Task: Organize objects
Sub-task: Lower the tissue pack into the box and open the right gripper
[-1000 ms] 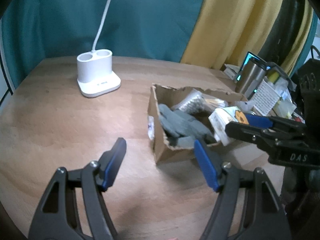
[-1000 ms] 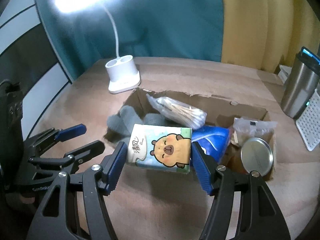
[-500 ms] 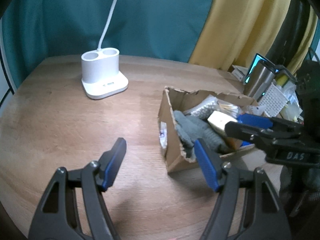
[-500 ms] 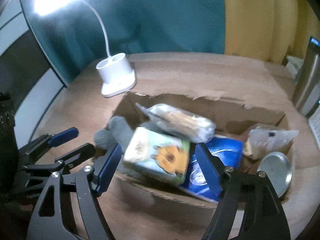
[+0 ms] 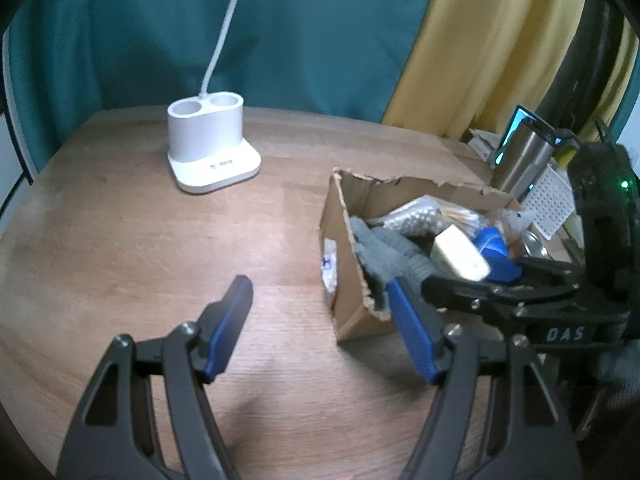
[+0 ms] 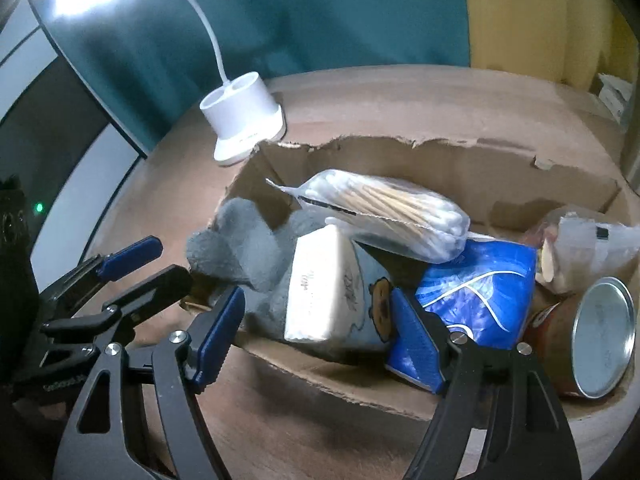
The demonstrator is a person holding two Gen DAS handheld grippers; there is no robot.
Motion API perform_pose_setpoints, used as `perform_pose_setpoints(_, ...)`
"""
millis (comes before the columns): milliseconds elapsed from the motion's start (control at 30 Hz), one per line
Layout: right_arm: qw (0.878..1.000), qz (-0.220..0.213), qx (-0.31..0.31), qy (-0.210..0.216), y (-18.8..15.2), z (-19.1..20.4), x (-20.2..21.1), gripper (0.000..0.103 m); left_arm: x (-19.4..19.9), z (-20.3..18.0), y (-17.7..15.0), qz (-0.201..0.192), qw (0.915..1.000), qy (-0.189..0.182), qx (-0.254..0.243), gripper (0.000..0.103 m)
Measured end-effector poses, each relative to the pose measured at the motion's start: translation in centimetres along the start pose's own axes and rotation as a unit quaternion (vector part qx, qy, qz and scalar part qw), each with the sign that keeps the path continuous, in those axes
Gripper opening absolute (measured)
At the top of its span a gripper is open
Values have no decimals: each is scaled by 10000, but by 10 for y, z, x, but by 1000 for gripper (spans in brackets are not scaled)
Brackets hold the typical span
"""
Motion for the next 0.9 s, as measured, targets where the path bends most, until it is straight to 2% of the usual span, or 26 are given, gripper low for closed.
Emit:
perform_pose_setpoints(200, 9993, -310, 29, -182, 6, -6, 18, 79, 1, -1, -2, 22, 10000, 22, 16, 72)
perform_pose_setpoints(300, 9963, -558, 149, -640, 9, -16, 23, 79, -1, -4, -2, 51, 10000, 16, 11, 72)
perform_pose_setpoints(400, 9938, -664, 119, -886, 10, -29, 25, 79, -1, -9, 0, 38, 10000, -8, -42, 72)
perform_pose_setpoints(900, 9913, -875, 94, -982, -4, -44, 59, 79, 8, -38, 7, -28, 9997, -141, -196, 72)
Point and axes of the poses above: each gripper's, at about its wrist camera, not at the fingertips, and x roughly against the way its jaws point, z to its left, y to its top, the point moved 6 cm from there along -x, roughly the way its jaws point, and after that the axes turned 11 degrees about -x, right-handed, at the moved point
